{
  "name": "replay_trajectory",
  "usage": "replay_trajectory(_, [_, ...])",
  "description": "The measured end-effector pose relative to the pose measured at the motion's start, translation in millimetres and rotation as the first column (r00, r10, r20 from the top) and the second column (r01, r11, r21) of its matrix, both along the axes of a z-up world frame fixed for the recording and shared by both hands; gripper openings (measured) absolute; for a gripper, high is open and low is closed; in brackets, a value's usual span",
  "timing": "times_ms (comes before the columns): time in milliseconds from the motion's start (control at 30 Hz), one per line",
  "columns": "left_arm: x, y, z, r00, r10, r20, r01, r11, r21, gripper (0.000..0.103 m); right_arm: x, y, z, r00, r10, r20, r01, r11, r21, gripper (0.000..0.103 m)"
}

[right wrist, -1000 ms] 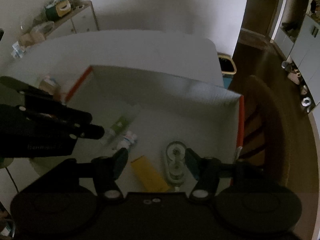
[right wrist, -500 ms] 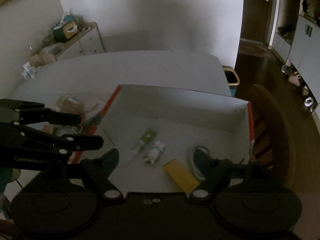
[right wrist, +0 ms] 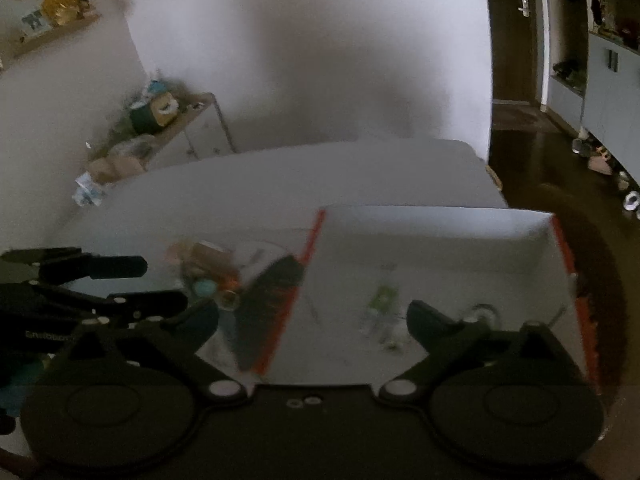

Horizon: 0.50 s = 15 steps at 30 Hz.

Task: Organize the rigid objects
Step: 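Move both tools back over the remaining item pile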

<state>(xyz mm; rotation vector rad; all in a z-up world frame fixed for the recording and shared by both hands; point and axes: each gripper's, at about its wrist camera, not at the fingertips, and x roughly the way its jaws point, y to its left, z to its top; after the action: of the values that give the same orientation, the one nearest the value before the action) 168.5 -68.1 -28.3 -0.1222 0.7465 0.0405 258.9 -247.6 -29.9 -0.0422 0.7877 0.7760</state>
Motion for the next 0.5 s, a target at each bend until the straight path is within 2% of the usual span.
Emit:
replay_trajectory(300, [-50.7,67.7,-7.4,0.995,0.083,0.060,-0.085,0.996,0.026,0.082,-31.1,60.0,6.0,0.998,0.053,0.031,-0.054,0.998,0.018,0.103])
replay_trajectory(500, [-69.8,103.5,-21.2,0.993,0.107,0.053,-0.109,0.993,0.037,0.082,-39.1,95.5,0.7,0.998,0.068,0.015,-0.067,0.998,-0.002,0.103])
